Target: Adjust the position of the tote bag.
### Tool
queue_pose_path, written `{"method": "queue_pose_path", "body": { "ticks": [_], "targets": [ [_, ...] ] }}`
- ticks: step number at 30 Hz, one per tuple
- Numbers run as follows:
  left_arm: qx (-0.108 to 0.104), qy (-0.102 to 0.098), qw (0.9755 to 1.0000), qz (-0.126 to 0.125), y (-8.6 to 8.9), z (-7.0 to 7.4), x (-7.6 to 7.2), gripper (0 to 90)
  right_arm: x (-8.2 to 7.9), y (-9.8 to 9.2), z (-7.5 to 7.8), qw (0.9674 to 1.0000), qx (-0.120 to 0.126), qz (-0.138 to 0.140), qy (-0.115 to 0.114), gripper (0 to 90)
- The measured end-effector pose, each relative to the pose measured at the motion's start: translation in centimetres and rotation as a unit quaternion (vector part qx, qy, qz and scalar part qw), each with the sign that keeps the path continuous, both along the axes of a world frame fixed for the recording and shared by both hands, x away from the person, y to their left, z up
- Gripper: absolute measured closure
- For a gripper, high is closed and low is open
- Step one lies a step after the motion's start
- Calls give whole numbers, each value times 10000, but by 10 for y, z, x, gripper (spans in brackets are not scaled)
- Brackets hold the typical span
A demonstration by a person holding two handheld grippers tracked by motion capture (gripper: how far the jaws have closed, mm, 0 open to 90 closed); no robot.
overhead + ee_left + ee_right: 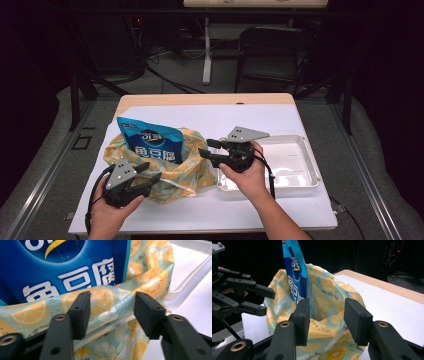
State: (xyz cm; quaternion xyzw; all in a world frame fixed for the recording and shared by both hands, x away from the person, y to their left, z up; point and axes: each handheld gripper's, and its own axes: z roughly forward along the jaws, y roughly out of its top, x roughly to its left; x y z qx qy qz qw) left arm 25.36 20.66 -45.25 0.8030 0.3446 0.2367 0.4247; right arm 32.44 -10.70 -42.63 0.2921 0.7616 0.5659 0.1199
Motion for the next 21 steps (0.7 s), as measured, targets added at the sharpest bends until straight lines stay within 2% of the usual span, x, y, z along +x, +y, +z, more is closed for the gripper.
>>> {"method": "queue_pose_path", "body": {
  "ticks": [5, 6, 10, 12, 21],
  "targets": [
    [158, 67, 9998, -82, -3, -2, -2, 725, 0, 0, -1, 10000, 18, -17, 1, 558],
    [303, 91, 9994, -105, -5, -4, -3, 777, 0, 1, -1, 10000, -9, -26, 4, 557],
    [353, 120, 9992, -158, -6, -7, -5, 872, 2, 1, -1, 10000, -31, -27, 18, 556],
    [341, 137, 9992, -173, -5, -8, -6, 898, 2, 0, -2, 10000, -39, -38, 19, 556],
    [354, 226, 9987, -283, -6, -15, -12, 900, 6, 1, 0, 9998, -109, -136, -49, 543]
  ]
}}
